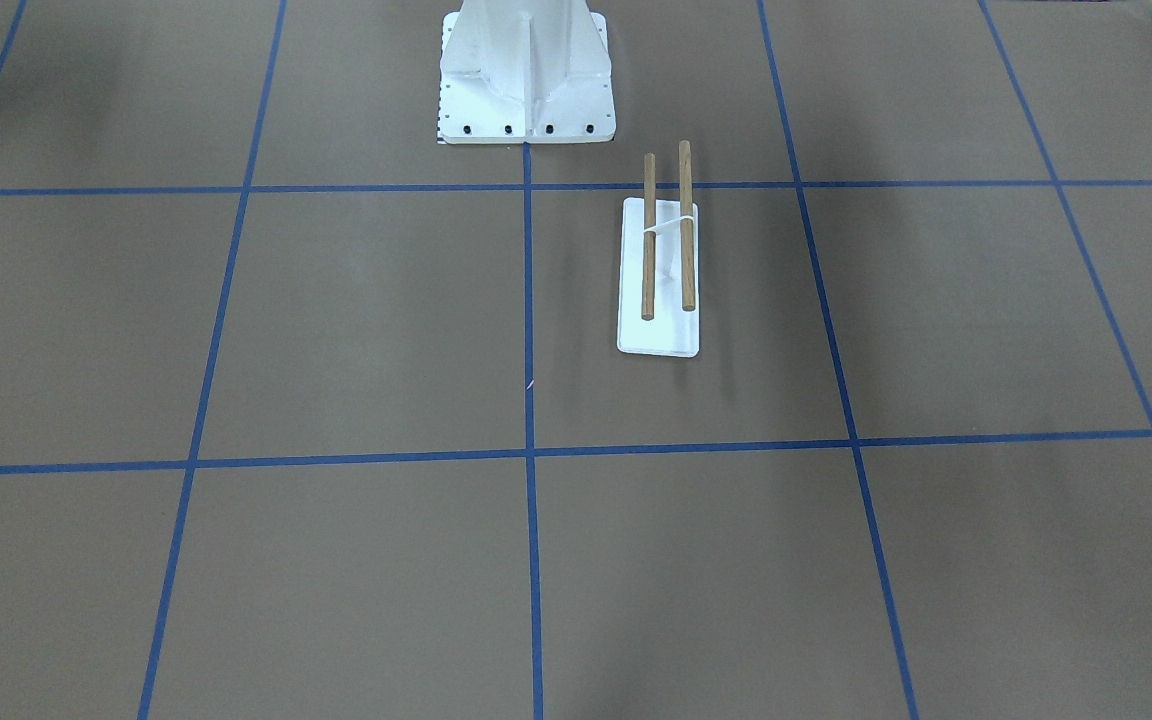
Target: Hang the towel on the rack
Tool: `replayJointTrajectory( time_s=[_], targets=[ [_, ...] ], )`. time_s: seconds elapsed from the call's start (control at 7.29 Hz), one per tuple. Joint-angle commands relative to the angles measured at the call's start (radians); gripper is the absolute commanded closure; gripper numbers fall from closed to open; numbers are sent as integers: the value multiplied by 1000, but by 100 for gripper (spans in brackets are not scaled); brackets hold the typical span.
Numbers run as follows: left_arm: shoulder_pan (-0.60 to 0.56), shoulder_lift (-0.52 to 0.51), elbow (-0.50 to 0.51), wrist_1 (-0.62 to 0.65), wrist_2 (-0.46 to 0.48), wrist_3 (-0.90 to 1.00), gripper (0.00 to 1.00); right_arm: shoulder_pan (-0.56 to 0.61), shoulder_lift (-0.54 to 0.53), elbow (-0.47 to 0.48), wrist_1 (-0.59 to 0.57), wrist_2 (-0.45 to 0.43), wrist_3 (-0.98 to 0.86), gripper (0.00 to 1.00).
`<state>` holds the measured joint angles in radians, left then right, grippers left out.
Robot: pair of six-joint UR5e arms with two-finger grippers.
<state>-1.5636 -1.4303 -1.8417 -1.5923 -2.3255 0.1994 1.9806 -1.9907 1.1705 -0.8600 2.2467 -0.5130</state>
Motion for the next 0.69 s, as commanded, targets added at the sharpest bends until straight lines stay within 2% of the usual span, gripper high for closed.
replayJointTrajectory(
  time_s=[0.0, 0.27, 0.55],
  targets=[
    [2, -1, 2, 1, -2, 0, 1, 20, -23, -6, -4, -6, -44, 15],
    [2, -1, 2, 0, 0, 0, 1, 26, -10, -20, -4, -48, -59, 23],
    [4, -7, 2, 0, 0, -2, 1, 26, 16, -60, -5, -55, -88, 25]
  ],
)
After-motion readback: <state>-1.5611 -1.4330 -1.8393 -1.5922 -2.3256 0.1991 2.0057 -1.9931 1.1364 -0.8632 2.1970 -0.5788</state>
